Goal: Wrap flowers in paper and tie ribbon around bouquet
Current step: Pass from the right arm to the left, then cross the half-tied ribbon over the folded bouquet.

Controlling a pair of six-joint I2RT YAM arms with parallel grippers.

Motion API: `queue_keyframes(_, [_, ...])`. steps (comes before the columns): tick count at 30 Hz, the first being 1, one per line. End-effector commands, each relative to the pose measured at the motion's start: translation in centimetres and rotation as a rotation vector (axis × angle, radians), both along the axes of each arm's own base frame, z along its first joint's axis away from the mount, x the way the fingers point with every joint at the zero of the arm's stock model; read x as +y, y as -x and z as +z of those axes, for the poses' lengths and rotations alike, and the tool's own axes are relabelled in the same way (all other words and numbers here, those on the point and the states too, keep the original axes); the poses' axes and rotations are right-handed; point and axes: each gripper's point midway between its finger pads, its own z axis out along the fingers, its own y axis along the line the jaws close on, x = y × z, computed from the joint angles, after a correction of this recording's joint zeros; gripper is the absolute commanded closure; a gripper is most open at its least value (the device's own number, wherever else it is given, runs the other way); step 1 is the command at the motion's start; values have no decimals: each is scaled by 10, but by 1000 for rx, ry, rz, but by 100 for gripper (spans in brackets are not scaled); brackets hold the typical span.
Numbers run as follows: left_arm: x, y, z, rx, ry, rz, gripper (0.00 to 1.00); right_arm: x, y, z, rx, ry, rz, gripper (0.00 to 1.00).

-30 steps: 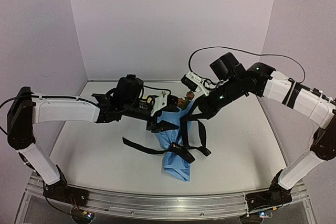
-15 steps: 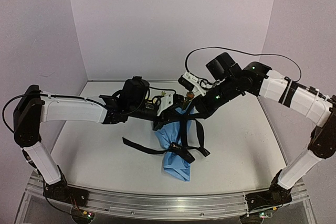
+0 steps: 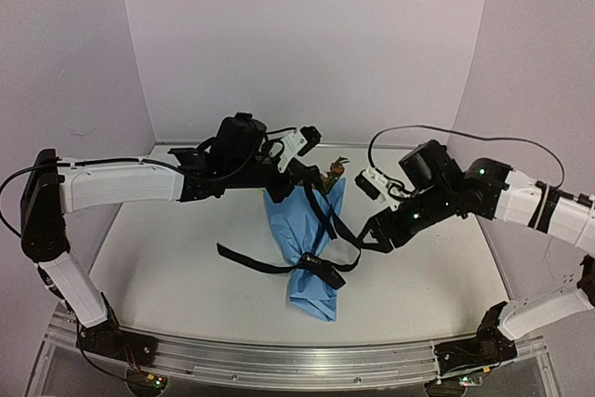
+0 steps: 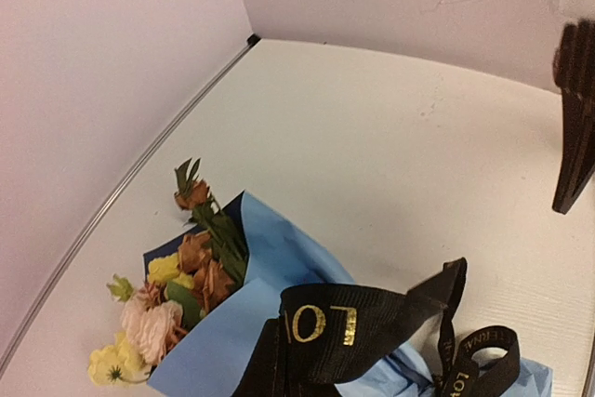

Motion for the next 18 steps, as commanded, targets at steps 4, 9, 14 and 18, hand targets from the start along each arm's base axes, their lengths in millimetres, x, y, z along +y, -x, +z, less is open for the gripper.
queue_keyframes(4, [39,-7,25,35,-18,189,100,19,11,-62,34,-48,-5,47])
queue_keyframes(9, [49,-5,21,71,-37,231,100,47,3,-90,-46,-103,49,52])
queue_keyframes(14, [54,-2,19,93,-33,244,100,62,7,-111,-99,-126,132,53])
queue_keyframes(18, [57,0,19,103,-31,249,100,62,7,-122,-116,-102,150,53])
